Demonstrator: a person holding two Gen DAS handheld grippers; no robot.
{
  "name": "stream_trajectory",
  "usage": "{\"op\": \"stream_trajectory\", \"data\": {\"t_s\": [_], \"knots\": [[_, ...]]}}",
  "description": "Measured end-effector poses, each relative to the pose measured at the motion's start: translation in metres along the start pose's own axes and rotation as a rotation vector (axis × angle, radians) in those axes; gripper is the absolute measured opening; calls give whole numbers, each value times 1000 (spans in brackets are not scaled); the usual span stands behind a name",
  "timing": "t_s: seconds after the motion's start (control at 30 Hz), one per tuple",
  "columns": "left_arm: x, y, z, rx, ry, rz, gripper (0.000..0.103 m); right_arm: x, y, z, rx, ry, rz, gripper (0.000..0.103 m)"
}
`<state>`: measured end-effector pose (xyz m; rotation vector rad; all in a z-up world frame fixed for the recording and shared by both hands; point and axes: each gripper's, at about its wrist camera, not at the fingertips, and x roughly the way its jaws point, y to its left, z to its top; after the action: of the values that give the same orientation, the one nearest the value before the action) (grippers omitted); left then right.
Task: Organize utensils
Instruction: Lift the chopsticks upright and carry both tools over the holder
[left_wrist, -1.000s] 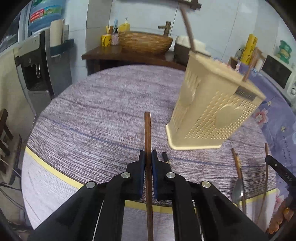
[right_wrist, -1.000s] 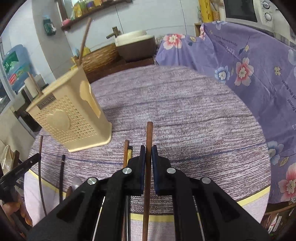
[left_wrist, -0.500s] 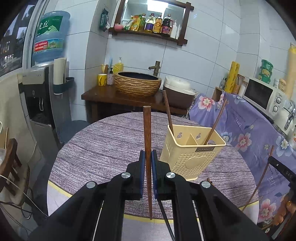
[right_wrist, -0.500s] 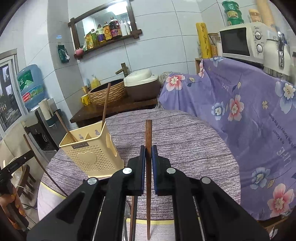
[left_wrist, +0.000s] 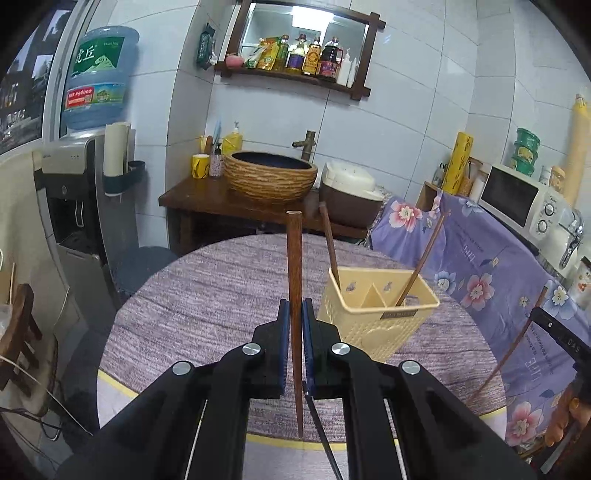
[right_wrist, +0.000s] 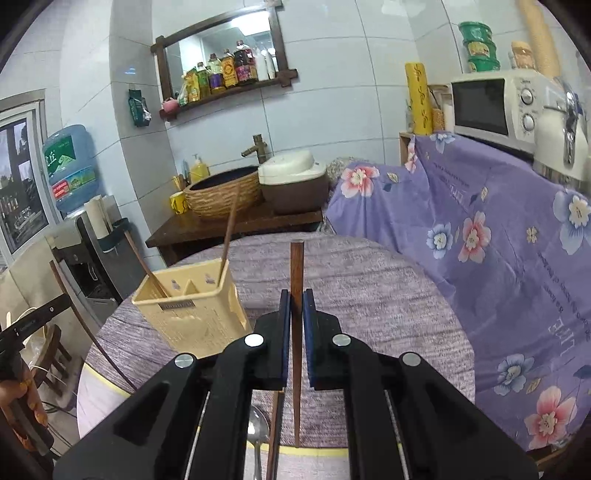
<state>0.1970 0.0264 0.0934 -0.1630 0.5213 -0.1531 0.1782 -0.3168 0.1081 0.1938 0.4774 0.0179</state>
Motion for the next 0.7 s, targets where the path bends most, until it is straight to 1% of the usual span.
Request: {"op": "stream_trajectory", "data": {"t_s": [0.03, 0.13, 0.2, 0.27, 0.33, 0.4, 0.47, 0.57, 0.7], "knots": [[-4, 0, 9, 1, -13, -5, 8, -2, 3, 7, -1, -13, 4, 8], [-18, -3, 41, -17, -56, -41, 8, -12, 16, 43, 9, -71, 40, 8], [-29, -9, 64, -16, -99, -55, 8, -20, 28, 70, 3, -118, 61, 8], [-41, -21, 89, 3, -159, -59, 8, -24, 41, 96, 5, -154, 84, 8], [-45, -33, 110, -1, -192, -79, 8, -27, 54, 123, 28, -197, 115, 8], [-40, -45, 124, -10, -220, -81, 8, -24, 66, 138, 36, -224, 125, 8], [-29, -55, 129, -8, -234, -62, 8, -17, 77, 145, 34, -230, 131, 8], [-3, -64, 121, 1, -210, -51, 8, 2, 91, 137, 13, -229, 113, 8], [28, -61, 93, -16, -151, -38, 8, 40, 90, 112, 28, -157, 107, 8]]}}
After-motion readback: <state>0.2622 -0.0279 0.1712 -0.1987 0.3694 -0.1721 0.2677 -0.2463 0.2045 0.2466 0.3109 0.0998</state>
